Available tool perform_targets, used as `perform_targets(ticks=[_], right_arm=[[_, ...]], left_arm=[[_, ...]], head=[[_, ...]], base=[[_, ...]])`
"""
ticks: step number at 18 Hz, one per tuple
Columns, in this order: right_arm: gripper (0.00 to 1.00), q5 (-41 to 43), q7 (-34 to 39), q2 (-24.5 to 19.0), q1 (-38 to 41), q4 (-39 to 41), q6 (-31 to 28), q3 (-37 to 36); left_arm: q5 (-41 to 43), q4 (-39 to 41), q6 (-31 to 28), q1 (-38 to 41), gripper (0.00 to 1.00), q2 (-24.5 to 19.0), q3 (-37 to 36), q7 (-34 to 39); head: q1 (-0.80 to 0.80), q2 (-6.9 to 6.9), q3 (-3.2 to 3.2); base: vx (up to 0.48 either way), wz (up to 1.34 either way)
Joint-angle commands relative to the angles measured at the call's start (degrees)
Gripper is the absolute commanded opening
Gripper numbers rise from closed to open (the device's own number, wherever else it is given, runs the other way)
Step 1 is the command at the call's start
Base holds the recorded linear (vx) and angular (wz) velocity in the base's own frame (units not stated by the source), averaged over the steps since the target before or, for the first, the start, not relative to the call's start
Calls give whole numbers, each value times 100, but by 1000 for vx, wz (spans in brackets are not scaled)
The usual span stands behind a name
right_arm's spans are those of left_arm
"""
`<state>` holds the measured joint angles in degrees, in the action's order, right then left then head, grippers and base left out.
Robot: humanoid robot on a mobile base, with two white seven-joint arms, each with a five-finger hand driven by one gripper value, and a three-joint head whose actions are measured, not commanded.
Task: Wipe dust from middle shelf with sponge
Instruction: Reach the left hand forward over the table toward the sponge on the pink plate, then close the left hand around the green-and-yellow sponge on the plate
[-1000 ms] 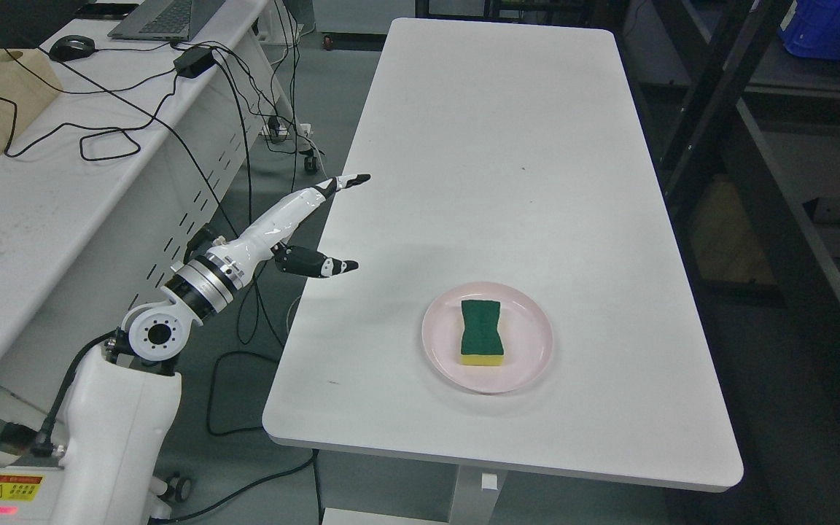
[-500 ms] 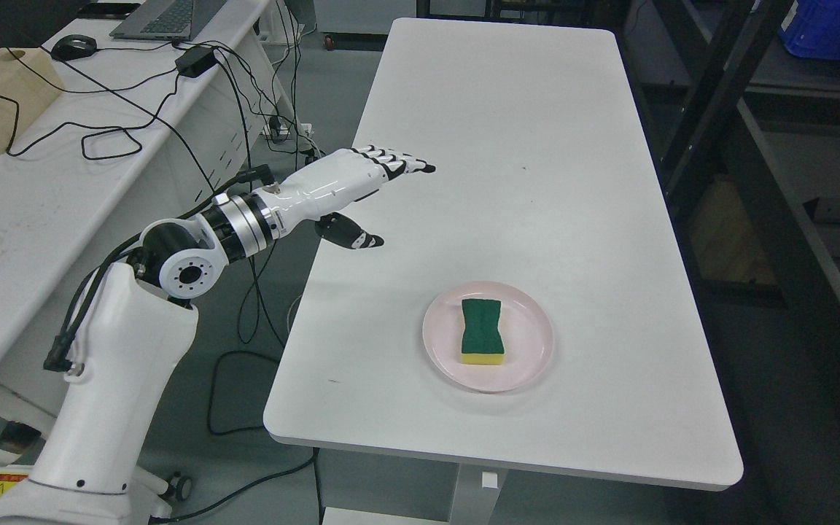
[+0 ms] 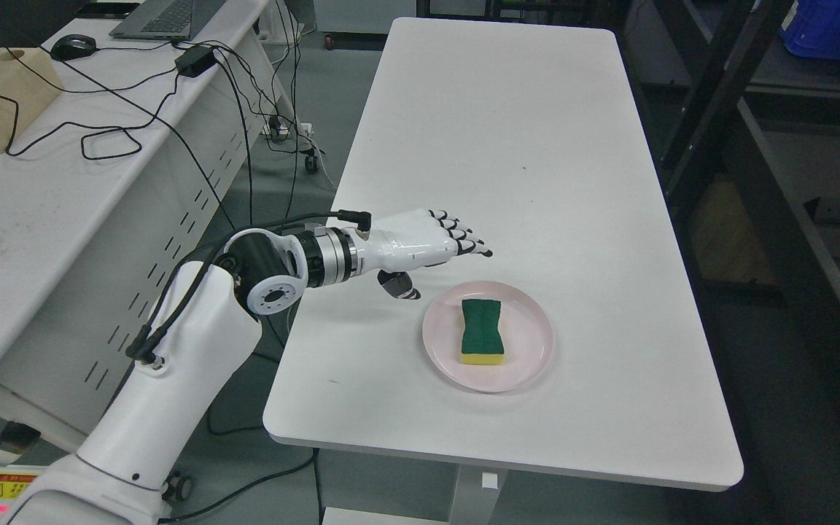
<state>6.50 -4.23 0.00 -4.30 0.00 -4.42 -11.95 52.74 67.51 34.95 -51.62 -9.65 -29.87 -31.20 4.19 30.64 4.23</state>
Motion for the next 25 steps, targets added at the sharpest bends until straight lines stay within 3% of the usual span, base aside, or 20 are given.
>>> perform_targets(ticks=[1, 7, 12, 20, 25], right_arm=[[100, 0, 1, 100, 0, 100, 2, 0], [100, 0, 1, 100, 0, 100, 2, 8], [100, 0, 1, 100, 0, 100, 2, 0], [100, 0, 1, 100, 0, 100, 2, 0], [100, 0, 1, 100, 0, 100, 2, 0]], left_arm=[[342, -396, 12, -41, 92, 473, -827, 9], [535, -458, 12, -24, 91, 865, -1170, 0], [535, -449, 3, 116, 87, 865, -1197, 0], [518, -221, 12, -24, 83, 860, -432, -913], [527, -176, -32, -6, 77, 807, -274, -940]], head=[[0, 0, 0], [0, 0, 0], [0, 0, 0], [0, 0, 0], [0, 0, 0]], base=[[0, 0], [0, 0], [0, 0], [0, 0], [0, 0]])
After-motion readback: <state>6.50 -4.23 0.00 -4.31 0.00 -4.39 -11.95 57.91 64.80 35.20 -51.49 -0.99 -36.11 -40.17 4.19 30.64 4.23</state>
